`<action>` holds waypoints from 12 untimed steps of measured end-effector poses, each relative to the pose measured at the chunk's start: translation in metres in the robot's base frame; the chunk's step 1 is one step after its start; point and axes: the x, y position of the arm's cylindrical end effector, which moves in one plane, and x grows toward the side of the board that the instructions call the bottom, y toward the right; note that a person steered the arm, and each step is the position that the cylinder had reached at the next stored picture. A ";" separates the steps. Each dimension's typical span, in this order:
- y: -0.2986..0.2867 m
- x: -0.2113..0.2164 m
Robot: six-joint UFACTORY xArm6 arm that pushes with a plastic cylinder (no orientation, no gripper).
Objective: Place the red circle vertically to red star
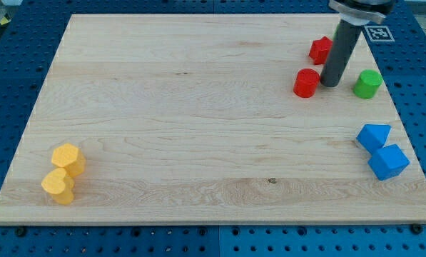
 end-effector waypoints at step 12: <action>-0.029 -0.067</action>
